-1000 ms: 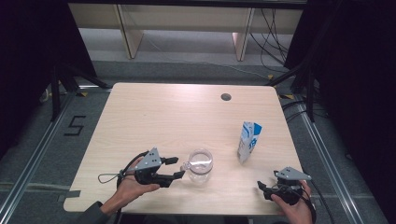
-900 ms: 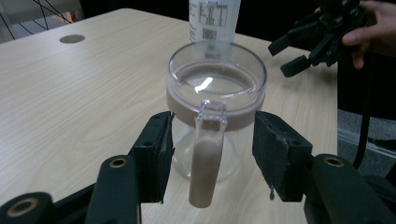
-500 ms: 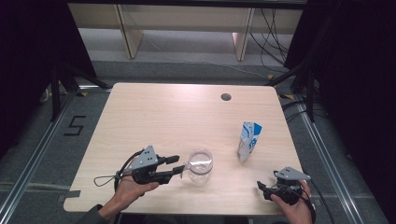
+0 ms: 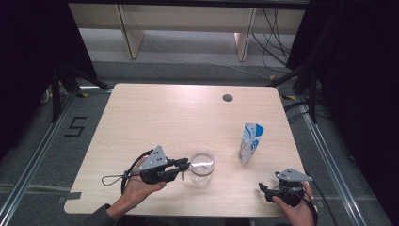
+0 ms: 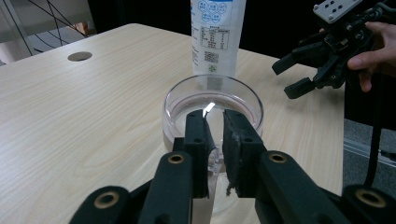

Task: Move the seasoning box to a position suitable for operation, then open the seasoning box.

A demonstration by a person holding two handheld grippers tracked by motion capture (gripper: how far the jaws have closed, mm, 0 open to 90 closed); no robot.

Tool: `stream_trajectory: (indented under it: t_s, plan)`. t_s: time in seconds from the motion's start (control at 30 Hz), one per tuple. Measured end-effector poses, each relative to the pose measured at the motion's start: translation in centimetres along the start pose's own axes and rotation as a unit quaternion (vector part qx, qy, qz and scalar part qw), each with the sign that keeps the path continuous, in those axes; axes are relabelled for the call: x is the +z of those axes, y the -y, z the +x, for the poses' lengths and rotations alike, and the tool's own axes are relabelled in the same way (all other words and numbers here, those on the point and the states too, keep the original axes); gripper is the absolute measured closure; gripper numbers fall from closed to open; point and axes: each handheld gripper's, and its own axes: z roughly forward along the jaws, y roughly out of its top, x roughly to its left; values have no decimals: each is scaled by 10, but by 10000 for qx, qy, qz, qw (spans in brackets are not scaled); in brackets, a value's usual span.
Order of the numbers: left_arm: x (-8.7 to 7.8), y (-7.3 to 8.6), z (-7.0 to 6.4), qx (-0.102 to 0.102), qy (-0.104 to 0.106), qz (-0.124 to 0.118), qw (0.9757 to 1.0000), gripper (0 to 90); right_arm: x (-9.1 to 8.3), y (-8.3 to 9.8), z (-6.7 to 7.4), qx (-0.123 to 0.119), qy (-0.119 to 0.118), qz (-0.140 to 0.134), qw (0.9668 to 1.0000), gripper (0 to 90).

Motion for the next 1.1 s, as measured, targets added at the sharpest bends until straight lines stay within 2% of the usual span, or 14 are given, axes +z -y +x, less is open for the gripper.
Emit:
stream_trajectory:
  t_s: [0.17, 0.2, 0.23, 0.27, 0.33, 0.53, 0.57, 0.6, 0.73, 0.8, 0.83, 0.87, 0.93, 1.1]
  plan:
    - [2, 1, 0, 44, 38, 36, 10000, 826, -1, 0, 0, 12, 9, 41, 10000, 225]
    - [2, 1, 0, 43, 29, 42, 10000, 831, -1, -1, 3, 197, -58, 116, 9997, 225]
    - [2, 2, 0, 39, 20, 46, 10000, 834, 2, -2, 0, -105, -64, 17, 9999, 225]
    - [2, 2, -1, 23, 14, 53, 10000, 835, 2, -2, 1, -16, -103, 51, 9999, 225]
    - [2, 2, -1, -9, -45, 103, 9999, 835, 1, -2, 2, -48, 0, 53, 10000, 226]
    - [5, 2, 2, 14, -49, 109, 9999, 837, -1, -4, 4, 110, -66, 77, 9999, 230]
    - [6, 2, 2, -62, -62, 85, 9999, 837, 1, -4, 3, -24, -89, -26, 10000, 231]
    - [5, 2, 3, -12, -108, 136, 9998, 837, 1, -4, 3, -53, -115, -66, 9999, 232]
    - [6, 1, 3, -25, -113, 126, 9999, 840, 0, -6, 9, 3, -219, -35, 9998, 241]
    - [7, 1, 2, -20, -113, 138, 9998, 841, 1, -7, 9, -117, -184, -111, 9997, 242]
    - [8, 1, 2, -31, -86, 111, 9999, 842, 0, -6, 13, 71, -245, -32, 9997, 243]
    - [8, 1, 2, -10, -84, 128, 9999, 843, 1, -7, 10, -182, -187, -120, 9996, 244]
    - [8, 2, 2, -35, -146, 169, 9997, 846, 1, -8, 12, -96, -216, -103, 9997, 245]
    - [8, 3, 2, -12, -148, 204, 9997, 848, 0, -8, 12, -120, -219, -91, 9996, 245]
